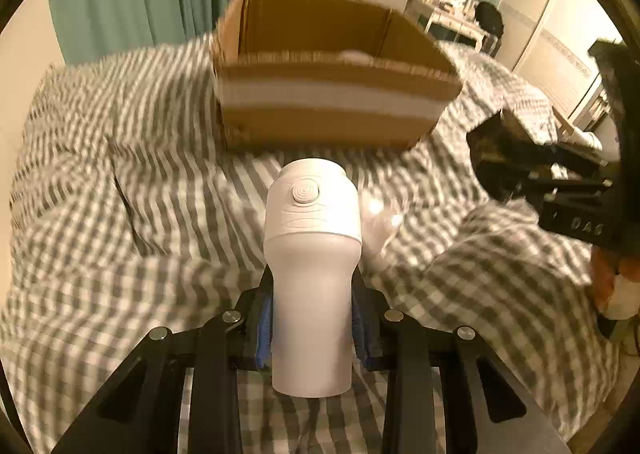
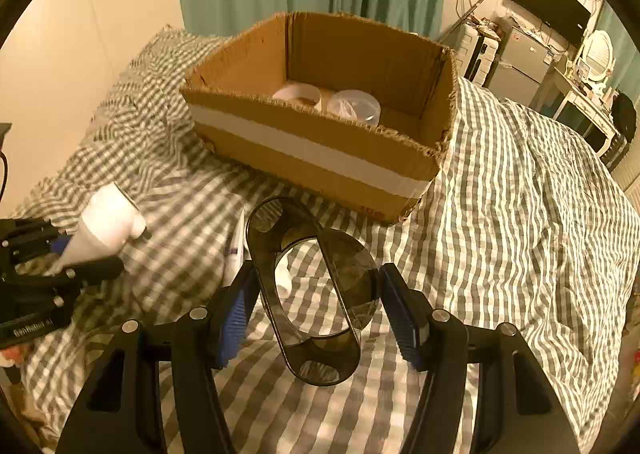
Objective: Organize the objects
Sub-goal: 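Carry the bottle and case over the box and release both inside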
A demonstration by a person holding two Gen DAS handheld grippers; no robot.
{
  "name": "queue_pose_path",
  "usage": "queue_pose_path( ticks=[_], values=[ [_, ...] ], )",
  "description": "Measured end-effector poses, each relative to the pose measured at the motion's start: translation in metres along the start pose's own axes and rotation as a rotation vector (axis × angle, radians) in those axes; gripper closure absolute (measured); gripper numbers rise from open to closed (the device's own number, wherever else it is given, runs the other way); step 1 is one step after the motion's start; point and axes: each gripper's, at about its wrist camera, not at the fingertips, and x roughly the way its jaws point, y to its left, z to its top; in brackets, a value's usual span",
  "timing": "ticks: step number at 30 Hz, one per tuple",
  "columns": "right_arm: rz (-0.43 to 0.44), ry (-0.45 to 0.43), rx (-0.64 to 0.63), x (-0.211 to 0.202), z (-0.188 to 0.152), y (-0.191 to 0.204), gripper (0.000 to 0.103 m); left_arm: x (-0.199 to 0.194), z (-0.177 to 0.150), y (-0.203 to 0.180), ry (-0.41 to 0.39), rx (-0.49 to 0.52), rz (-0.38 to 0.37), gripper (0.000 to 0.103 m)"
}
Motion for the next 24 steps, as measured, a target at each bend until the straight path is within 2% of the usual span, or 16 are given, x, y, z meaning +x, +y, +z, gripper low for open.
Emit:
queue_pose_path(
  ticks=[5, 11, 19, 24],
  values=[
    [0.016, -0.021, 0.024, -0.013, 0.003, -0.002, 0.042, -0.032, 0.018, -0.005, -0.071, 0.03, -0.003, 0.071],
    [0.017, -0.1, 0.035, -0.042, 0.031, -0.005, 0.042, -0.054, 0.056, -0.009, -0.152, 0.076, -0.008, 0.071],
    [0.003, -0.269, 0.013, -0.101, 0.103, 0.0, 0.042, -0.081, 0.136, -0.02, -0.306, 0.153, -0.01, 0.071],
    [0.01, -0.377, 0.025, -0.121, 0.154, 0.001, 0.042, -0.076, 0.194, -0.003, -0.359, 0.129, -0.026, 0.071]
  ],
)
